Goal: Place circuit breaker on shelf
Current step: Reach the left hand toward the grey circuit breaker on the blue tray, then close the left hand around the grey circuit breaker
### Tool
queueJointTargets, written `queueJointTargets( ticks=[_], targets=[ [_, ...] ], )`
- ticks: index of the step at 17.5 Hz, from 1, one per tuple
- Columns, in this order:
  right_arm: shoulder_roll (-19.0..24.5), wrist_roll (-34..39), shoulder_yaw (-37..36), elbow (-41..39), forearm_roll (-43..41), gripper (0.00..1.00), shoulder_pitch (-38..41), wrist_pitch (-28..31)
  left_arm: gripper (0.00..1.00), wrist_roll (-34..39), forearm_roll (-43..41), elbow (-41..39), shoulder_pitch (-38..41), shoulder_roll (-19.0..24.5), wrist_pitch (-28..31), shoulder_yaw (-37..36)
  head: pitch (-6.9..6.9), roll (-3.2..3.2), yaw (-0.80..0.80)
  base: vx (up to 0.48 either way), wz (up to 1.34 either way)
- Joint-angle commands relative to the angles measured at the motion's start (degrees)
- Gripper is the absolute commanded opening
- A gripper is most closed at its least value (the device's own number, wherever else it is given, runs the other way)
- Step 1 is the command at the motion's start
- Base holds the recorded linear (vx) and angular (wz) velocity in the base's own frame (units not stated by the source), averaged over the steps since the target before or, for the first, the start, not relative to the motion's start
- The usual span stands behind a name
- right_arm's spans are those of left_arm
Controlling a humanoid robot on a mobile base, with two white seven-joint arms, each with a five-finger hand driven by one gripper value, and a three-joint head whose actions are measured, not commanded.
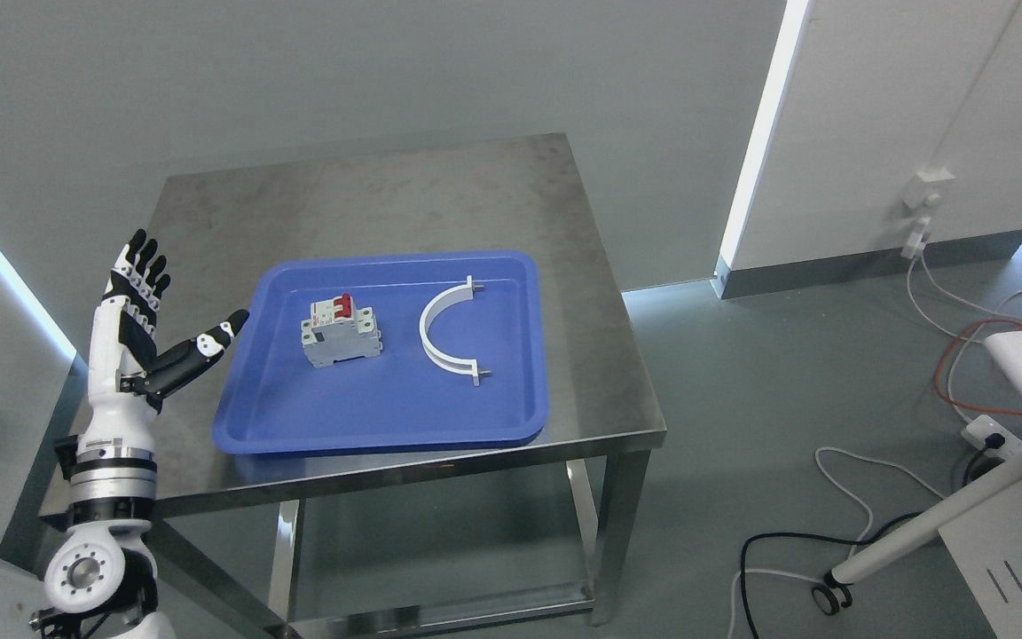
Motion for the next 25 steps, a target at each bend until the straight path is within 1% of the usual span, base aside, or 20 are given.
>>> queueJointTargets(
  ticks=[1,3,4,5,6,7,8,9,10,11,12,15,16,17,19,20,22,25],
  targets=[
    [-1.00,0.03,1.14,0.00,0.01,1.00,0.00,0.32,1.00,-1.75,0.01,-0.27,0.63,1.72,-1.41,0.83,0.00,0.00,0.00,0.038,0.00],
    [-1.00,-0.06,1.14,0.00,-0.08,1.00,0.00,0.32,1.00,-2.62,0.01,-0.10,-0.15,2.24,-3.26,1.01,0.00,0.00,0.00,0.010,-0.02],
    [-1.00,0.03,1.14,0.00,0.01,1.00,0.00,0.32,1.00,-3.58,0.01,0.08,-1.20,3.81,-3.18,0.31,0.00,0.00,0.00,0.002,-0.04],
    [-1.00,0.03,1.14,0.00,0.01,1.00,0.00,0.32,0.99,-5.85,-0.08,0.34,-2.35,6.87,-3.00,-0.83,0.00,0.00,0.00,0.003,-0.01],
    [-1.00,0.03,1.14,0.00,0.01,1.00,0.00,0.32,0.98,-10.31,-0.34,0.52,-2.27,11.60,-2.22,-4.32,0.00,0.00,0.00,0.003,-0.01],
    [-1.00,0.03,1.14,0.00,0.01,1.00,0.00,0.32,0.98,-15.23,-0.25,0.60,-2.44,16.87,0.23,-7.92,0.00,0.00,0.00,0.000,0.00],
    [-1.00,0.03,1.14,0.00,0.01,1.00,0.00,0.23,0.98,-19.28,-0.25,0.52,-3.58,20.66,3.30,-10.22,0.00,0.00,0.00,0.000,0.00],
    [-1.00,0.03,1.14,0.00,0.01,1.00,0.00,0.32,0.98,-21.67,-0.52,0.60,-5.50,21.83,6.02,-11.55,0.00,0.00,0.00,0.000,0.00],
    [-1.00,-0.06,1.14,0.00,0.01,1.00,0.00,0.32,0.97,-22.74,-1.65,0.78,-6.65,22.19,8.40,-12.52,0.00,0.00,0.00,0.000,0.00],
    [-1.00,-0.06,1.14,0.00,0.01,1.00,0.00,0.32,0.96,-23.10,-4.97,1.56,-7.62,22.11,10.51,-13.83,0.00,0.00,0.00,0.000,0.00],
    [-1.00,0.03,1.14,0.00,0.01,1.00,0.00,0.32,0.96,-23.36,-8.05,2.09,-8.41,21.93,11.23,-14.89,0.00,0.00,0.00,0.000,0.00],
    [-1.00,-0.06,1.14,0.00,0.01,1.00,0.00,0.32,0.92,-24.42,-12.55,2.28,-7.90,21.50,11.59,-18.93,0.00,0.00,0.00,0.000,0.00],
    [-1.00,0.03,1.14,0.00,0.01,1.00,0.00,0.32,0.89,-24.51,-13.69,2.28,-7.81,21.49,11.76,-19.47,0.00,0.00,0.00,0.000,0.00],
    [-1.00,0.03,1.14,0.00,0.01,1.00,0.00,0.32,0.88,-24.51,-15.01,2.62,-7.89,21.41,12.29,-19.64,0.00,0.00,0.00,0.000,0.00],
    [-1.00,-0.06,1.14,0.00,0.01,1.00,0.00,0.32,0.88,-24.60,-19.05,4.73,-8.07,20.01,12.47,-19.73,0.00,0.00,0.00,0.000,0.00],
    [-1.00,-0.06,1.14,0.00,0.01,1.00,0.00,0.32,0.86,-24.60,-20.02,5.17,-8.16,19.30,12.47,-19.73,0.00,0.00,0.00,0.000,0.00],
    [-1.00,-0.06,1.14,0.00,0.01,1.00,0.00,0.32,0.80,-24.60,-20.82,5.52,-8.42,17.99,12.47,-19.73,0.01,0.00,0.00,0.000,0.00],
    [-1.00,-0.06,1.14,0.00,0.01,1.00,0.00,0.23,0.68,-24.42,-21.34,7.72,-9.47,15.44,12.38,-19.38,0.12,0.00,0.00,0.000,0.00]
  ],
)
